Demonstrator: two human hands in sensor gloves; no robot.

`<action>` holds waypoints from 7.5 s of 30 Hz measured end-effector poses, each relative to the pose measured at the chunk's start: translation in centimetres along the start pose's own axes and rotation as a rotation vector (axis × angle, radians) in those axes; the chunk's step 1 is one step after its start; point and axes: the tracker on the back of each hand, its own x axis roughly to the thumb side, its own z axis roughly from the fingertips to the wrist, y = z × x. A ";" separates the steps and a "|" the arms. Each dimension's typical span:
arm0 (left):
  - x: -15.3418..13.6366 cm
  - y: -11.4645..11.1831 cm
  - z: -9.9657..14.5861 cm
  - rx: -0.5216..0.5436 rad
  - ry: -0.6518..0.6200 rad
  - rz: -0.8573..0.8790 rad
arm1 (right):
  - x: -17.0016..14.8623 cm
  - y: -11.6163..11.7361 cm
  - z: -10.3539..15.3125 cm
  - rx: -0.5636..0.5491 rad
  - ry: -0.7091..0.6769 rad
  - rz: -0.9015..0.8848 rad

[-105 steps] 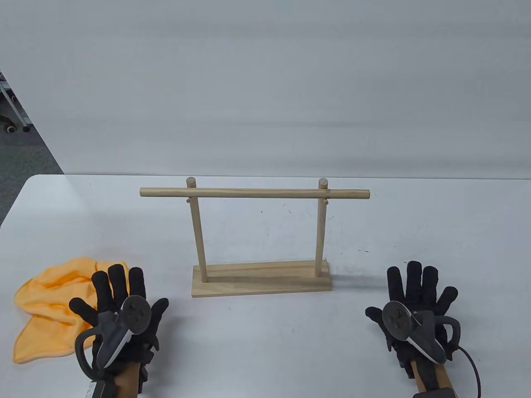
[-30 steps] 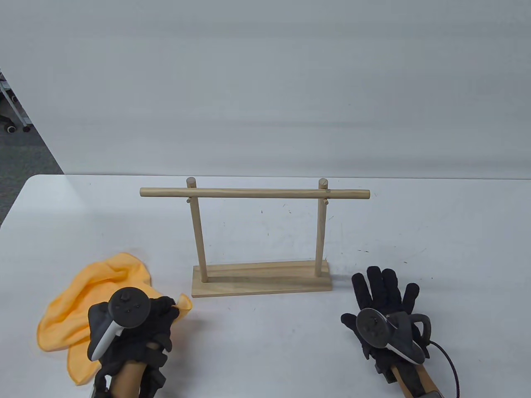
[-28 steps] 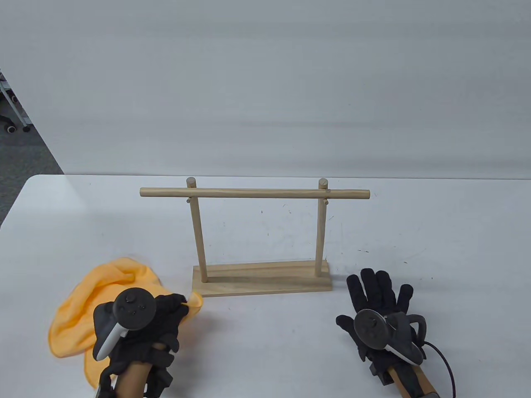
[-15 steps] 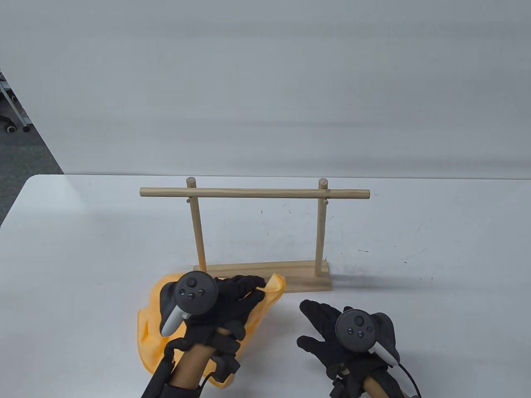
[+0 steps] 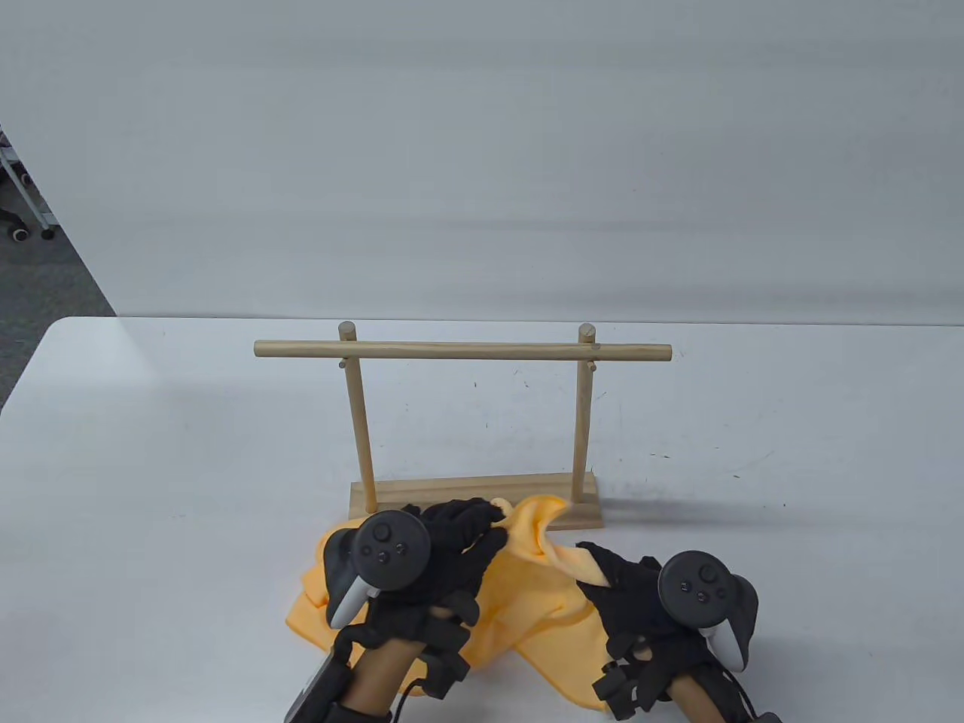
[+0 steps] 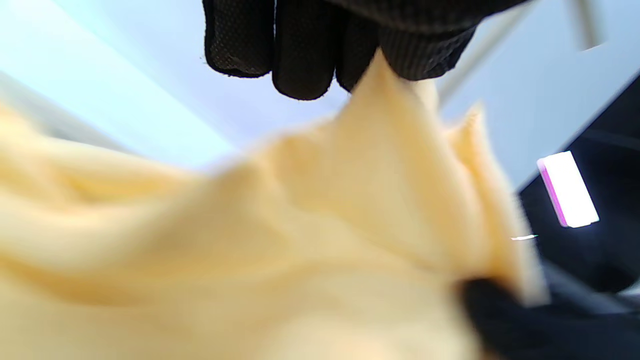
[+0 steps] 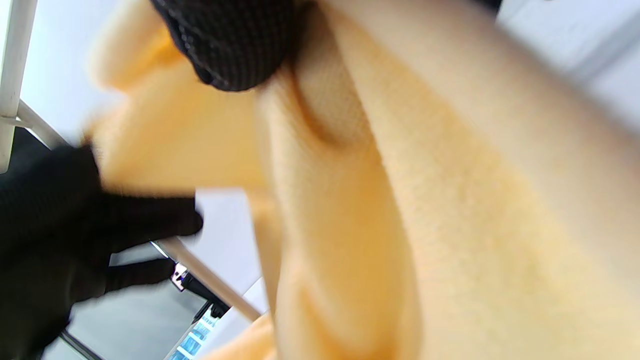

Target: Drape rectangular towel over desktop hanging rack bar

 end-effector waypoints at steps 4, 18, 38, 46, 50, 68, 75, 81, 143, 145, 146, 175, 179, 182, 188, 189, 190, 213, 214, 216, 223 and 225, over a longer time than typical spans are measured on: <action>-3.7 -2.1 1.1 -0.142 0.133 -0.092 | 0.8 0.2 -0.2 0.007 -0.067 0.090; 3.2 -7.9 3.4 -0.386 -0.182 -0.312 | 4.1 2.1 1.1 -0.099 -0.183 0.454; -2.2 5.8 5.6 0.232 -0.058 -0.059 | -0.2 3.2 -0.2 0.255 -0.023 0.537; -5.1 9.1 6.2 0.323 0.062 -0.121 | 1.9 -3.2 -0.1 -0.039 -0.153 0.054; -4.8 10.5 6.4 0.362 0.036 -0.145 | 4.2 -6.9 -0.8 -0.206 -0.230 -0.140; 3.3 23.0 6.0 0.664 -0.053 -0.243 | 19.2 -16.8 -3.6 -0.778 -0.354 0.357; 4.3 26.0 4.2 0.678 -0.037 -0.146 | 20.7 -18.6 -5.2 -0.848 -0.304 0.338; 4.1 26.4 1.1 0.621 0.021 -0.051 | 20.5 -18.6 -7.8 -0.805 -0.185 0.382; -11.2 15.2 -3.8 0.037 0.376 0.667 | 6.5 -11.6 -12.4 -0.380 0.151 0.451; -11.5 14.8 -3.8 0.036 0.390 0.664 | 6.0 -11.1 -12.4 -0.365 0.161 0.452; -11.7 14.6 -3.7 0.036 0.397 0.662 | 5.8 -10.9 -12.4 -0.361 0.164 0.453; -13.0 12.3 -2.2 0.021 0.553 0.496 | 2.4 -7.1 -11.9 -0.140 0.321 0.503; -11.9 16.1 0.0 0.281 0.518 0.503 | 4.1 -10.6 -10.9 -0.259 0.286 0.399; -9.1 19.3 1.3 0.446 0.319 0.408 | 6.7 -13.8 -9.6 -0.450 0.160 0.258; -0.2 23.0 1.8 0.579 -0.029 0.085 | 14.8 -16.0 -8.0 -0.518 -0.272 0.133; 0.7 23.2 1.5 0.547 -0.044 0.046 | 15.6 -15.8 -8.2 -0.475 -0.269 0.183; 1.8 23.3 1.0 0.491 -0.039 -0.004 | 16.7 -15.3 -8.5 -0.400 -0.237 0.297; 3.2 23.3 -1.0 0.520 0.120 -0.032 | 19.9 -15.0 -11.0 -0.638 -0.119 0.555; 3.3 23.2 -1.0 0.514 0.104 -0.026 | 19.8 -14.9 -11.2 -0.563 -0.059 0.586; 3.3 23.2 -1.0 0.494 0.082 0.009 | 19.7 -14.8 -11.3 -0.507 -0.055 0.576; 3.2 23.2 -1.2 0.342 0.063 -0.040 | 18.7 -15.0 -10.8 -0.424 -0.154 0.426; 3.2 23.2 -1.1 0.370 0.072 -0.059 | 18.5 -14.7 -11.1 -0.321 -0.134 0.449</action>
